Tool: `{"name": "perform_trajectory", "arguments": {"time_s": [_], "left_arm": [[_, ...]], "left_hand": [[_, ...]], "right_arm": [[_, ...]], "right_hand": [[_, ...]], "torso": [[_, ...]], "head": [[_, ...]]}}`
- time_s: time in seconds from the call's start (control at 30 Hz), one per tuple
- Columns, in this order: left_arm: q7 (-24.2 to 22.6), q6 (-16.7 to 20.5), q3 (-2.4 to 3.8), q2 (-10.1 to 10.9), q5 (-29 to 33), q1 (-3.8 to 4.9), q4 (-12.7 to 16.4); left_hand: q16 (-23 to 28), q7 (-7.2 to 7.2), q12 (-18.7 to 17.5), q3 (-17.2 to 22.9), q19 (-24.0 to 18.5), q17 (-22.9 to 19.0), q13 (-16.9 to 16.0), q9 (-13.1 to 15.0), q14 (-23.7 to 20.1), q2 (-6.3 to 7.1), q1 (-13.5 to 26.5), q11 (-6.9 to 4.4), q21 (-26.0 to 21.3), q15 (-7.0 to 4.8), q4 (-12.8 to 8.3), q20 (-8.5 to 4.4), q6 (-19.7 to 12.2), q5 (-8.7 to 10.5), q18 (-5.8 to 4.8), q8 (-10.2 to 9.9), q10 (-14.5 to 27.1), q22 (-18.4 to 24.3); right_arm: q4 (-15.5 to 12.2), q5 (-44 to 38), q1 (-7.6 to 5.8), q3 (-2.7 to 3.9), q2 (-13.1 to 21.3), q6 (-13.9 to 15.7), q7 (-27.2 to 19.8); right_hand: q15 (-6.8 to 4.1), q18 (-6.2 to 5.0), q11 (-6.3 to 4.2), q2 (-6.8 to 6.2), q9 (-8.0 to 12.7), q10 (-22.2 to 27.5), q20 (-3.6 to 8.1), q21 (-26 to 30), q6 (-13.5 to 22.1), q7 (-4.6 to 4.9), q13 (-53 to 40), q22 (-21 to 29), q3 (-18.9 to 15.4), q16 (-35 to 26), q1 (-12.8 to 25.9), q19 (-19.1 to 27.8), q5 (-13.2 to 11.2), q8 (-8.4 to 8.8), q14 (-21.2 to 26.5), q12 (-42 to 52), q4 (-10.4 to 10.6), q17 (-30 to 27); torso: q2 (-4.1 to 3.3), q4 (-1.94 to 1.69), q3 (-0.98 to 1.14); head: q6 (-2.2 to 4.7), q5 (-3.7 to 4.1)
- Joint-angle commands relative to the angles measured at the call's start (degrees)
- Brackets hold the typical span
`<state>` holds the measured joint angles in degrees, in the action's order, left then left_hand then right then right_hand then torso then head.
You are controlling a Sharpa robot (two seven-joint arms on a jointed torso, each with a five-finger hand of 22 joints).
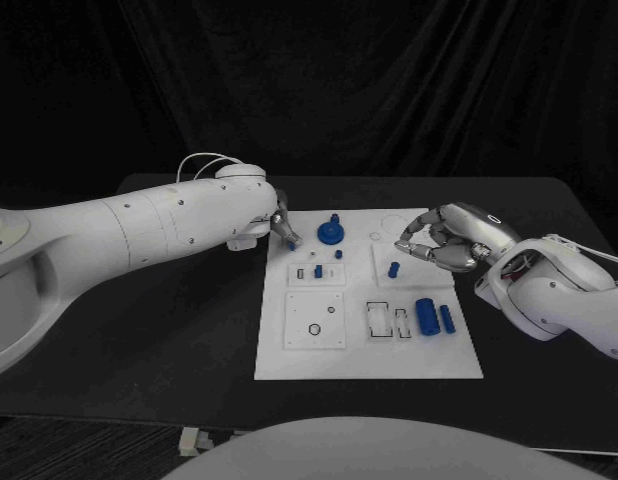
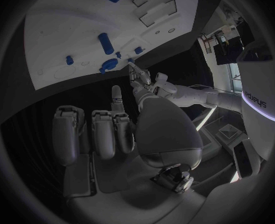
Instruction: Assemble the parts on the task board
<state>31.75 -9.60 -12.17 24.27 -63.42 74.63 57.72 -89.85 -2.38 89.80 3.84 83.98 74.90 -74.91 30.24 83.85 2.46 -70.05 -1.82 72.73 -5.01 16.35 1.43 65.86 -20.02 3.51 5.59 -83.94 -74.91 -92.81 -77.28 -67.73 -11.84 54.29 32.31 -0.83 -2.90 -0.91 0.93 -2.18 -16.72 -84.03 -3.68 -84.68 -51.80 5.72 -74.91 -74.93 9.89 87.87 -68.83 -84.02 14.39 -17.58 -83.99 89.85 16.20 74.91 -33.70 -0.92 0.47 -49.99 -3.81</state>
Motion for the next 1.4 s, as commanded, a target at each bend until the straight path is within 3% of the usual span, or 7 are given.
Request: {"name": "perform_trajectory", "arguments": {"time_s": [0.03, 0.37, 0.47, 0.8, 1.27, 1.3, 1.4], "left_arm": [[0.53, -0.47, 0.06, -0.21, 0.49, -0.12, -0.08], [0.04, 0.37, 0.06, -0.23, 0.49, -0.14, -0.01], [-0.16, 0.62, 0.06, -0.21, 0.49, -0.15, 0.06], [-0.03, 1.19, 0.06, -0.1, 0.49, -0.15, 0.36], [0.19, 1.36, 0.06, -0.02, 0.49, -0.15, 0.5], [3.97, 4.41, 0.08, 3.47, 1.42, 0.24, 6.48], [4.89, 6.26, 0.08, 4.86, 3.76, 0.73, 8.94]], "left_hand": [[-0.15, 0.16, 0.03, 0.23, 1.28, 15.1, -14.97, -0.06, 6.15, 0.0, 0.07, -0.37, -0.33, -0.2, 0.08, -0.21, 0.42, 0.02, -0.13, -0.01, -5.98, -10.59], [-0.15, 0.89, -0.27, 3.24, 1.35, 15.1, -14.76, 1.04, 6.15, 0.76, -4.15, -1.03, -0.64, -0.77, -1.34, -0.71, 1.07, -8.45, -0.09, 1.08, -5.84, -10.54], [-0.15, 1.1, -0.25, 5.77, 1.38, 15.1, -14.77, 1.72, 6.15, 1.18, -6.53, -1.26, -0.67, -1.0, -2.51, -0.93, 0.84, -6.84, -0.09, 1.44, -5.85, -10.54], [-0.15, 1.38, -0.66, 18.72, 1.47, 15.1, -14.48, 10.14, 6.15, 6.59, -7.12, -1.68, -1.12, -1.17, -6.11, -1.43, -1.03, -8.87, -0.03, 6.9, -5.68, -10.5], [-0.15, 1.37, -0.66, 19.11, 1.48, 15.1, -14.49, 10.52, 6.15, 6.68, -7.0, -1.72, -1.13, -1.31, -6.22, -1.32, -1.08, -8.86, -0.07, 7.19, -5.69, -10.5], [-0.15, 1.37, -0.66, 19.11, 1.48, 15.1, -14.49, 10.52, 6.15, 6.68, -7.0, -1.72, -1.13, -1.31, -6.22, -1.32, -1.08, -8.86, -0.07, 7.19, -5.69, -10.5], [-0.15, 0.86, -1.59, 22.41, 1.35, 15.1, -13.83, 12.74, 6.15, 6.86, -8.31, -1.47, -1.84, -1.44, -8.35, -1.58, -1.42, -9.62, 0.1, 8.88, -5.29, -10.33]], "right_arm": [[-0.07, -0.36, 0.13, 0.03, 0.08, -0.17, 0.4], [-0.02, -0.36, 0.14, 0.03, 0.02, -0.28, 0.5], [0.01, -0.36, 0.14, 0.03, -0.02, -0.3, 0.56], [0.14, -0.36, 0.25, 0.03, -0.11, -0.48, 0.81], [0.17, -0.36, 0.3, 0.03, -0.1, -0.5, 0.85], [0.15, -0.36, 0.38, 0.03, 0.21, -0.62, 1.05], [0.19, -0.36, 0.38, 0.03, 0.22, -0.62, 1.1]], "right_hand": [[0.26, -0.51, 0.22, 0.32, 0.1, -5.97, 0.02, -0.2, 0.12, -0.07, -15.09, -13.19, 0.11, 0.16, 0.4, -3.3, 0.29, -0.28, -5.05, 0.15, 0.3, 10.9], [0.26, -0.52, 0.22, 0.35, 0.1, -5.97, 0.02, -0.15, 0.13, -0.07, -15.09, -13.17, 0.12, 0.15, 0.4, -3.27, 0.32, -0.29, -5.05, 0.15, 0.3, 10.9], [0.26, -0.55, 0.22, 0.38, 0.11, -5.97, 0.02, -0.05, 0.13, -0.07, -15.09, -13.14, 0.14, 0.1, 0.39, -3.23, 0.33, -0.3, -5.02, 0.15, 0.3, 10.8], [0.26, -0.59, 0.22, 0.44, 0.11, -5.97, 0.02, 0.1, 0.13, -0.07, -15.09, -13.08, 0.18, 0.04, 0.36, -3.15, 0.35, -0.3, -4.99, 0.15, 0.29, 10.66], [0.26, -0.59, 0.22, 0.44, 0.11, -5.97, 0.02, 0.1, 0.13, -0.07, -15.09, -13.08, 0.18, 0.04, 0.36, -3.15, 0.35, -0.3, -4.99, 0.15, 0.29, 10.66], [0.26, -0.59, 0.22, 0.44, 0.11, -5.97, 0.02, 0.1, 0.13, -0.07, -15.09, -13.08, 0.18, 0.04, 0.36, -3.15, 0.35, -0.3, -4.99, 0.15, 0.29, 10.66], [0.26, -0.68, 0.22, 0.49, 0.12, -5.97, 0.02, 0.43, 0.14, -0.06, -15.09, -12.96, 0.21, -0.08, 0.33, -2.97, 0.37, -0.3, -4.93, 0.15, 0.28, 10.4]], "torso": [[-0.01, 0.02, 0.0], [0.02, -0.01, 0.01], [0.02, -0.01, 0.01], [-0.01, -0.01, 0.0], [-0.01, -0.01, 0.0], [0.18, 0.01, 0.05], [0.25, 0.02, 0.12]], "head": [[-0.01, -0.06], [-0.01, -0.03], [-0.01, -0.04], [-0.01, -0.17], [-0.01, -0.15], [-0.01, -0.11], [-0.01, -0.25]]}}
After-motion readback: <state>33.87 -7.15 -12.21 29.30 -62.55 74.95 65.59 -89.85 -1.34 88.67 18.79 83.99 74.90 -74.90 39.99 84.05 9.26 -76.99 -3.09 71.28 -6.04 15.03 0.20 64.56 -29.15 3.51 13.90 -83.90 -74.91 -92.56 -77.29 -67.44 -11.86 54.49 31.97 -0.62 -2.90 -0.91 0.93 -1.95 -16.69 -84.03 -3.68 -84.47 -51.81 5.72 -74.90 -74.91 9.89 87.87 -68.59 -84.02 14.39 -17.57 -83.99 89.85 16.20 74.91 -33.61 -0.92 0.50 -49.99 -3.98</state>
